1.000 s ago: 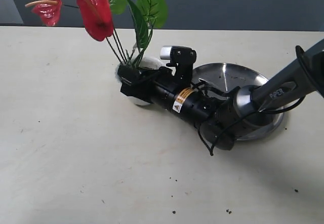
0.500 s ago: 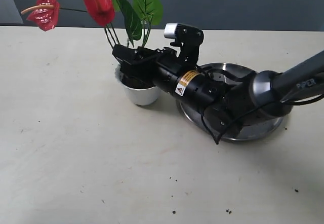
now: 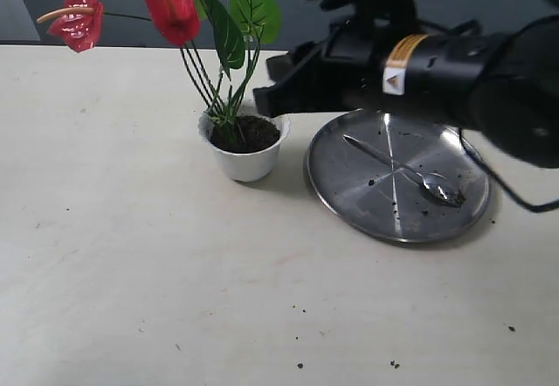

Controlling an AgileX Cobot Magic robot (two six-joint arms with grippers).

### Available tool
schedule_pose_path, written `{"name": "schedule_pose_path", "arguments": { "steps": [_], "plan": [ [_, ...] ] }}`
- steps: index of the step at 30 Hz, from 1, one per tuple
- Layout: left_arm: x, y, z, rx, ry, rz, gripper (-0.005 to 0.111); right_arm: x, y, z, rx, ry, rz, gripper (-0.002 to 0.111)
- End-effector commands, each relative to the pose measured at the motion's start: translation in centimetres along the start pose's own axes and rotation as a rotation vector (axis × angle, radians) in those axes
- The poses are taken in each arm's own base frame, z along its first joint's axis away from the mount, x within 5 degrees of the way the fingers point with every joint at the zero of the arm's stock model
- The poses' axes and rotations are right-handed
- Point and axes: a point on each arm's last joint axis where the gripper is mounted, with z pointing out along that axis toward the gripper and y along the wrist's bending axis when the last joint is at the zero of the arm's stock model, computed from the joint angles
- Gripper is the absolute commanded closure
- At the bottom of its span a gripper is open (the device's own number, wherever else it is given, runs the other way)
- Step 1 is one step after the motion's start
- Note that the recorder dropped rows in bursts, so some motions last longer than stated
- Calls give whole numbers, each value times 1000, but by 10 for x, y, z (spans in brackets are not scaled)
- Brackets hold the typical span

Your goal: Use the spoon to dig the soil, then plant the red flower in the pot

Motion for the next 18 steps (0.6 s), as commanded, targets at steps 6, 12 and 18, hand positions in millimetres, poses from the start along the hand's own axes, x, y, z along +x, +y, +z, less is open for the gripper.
{"name": "schedule_pose_path", "arguments": {
  "steps": [6, 12, 18],
  "plan": [
    [-2, 0, 0, 5, -12, 0, 105, -25, -17, -114, 159, -23, -132, 107],
    [-2, 0, 0, 5, -12, 0, 105, 21, -22, -158, 162, -168, -44, 107],
    [-2, 0, 0, 5, -12, 0, 105, 70, -25, -184, 204, -143, 21, 107]
  ]
}}
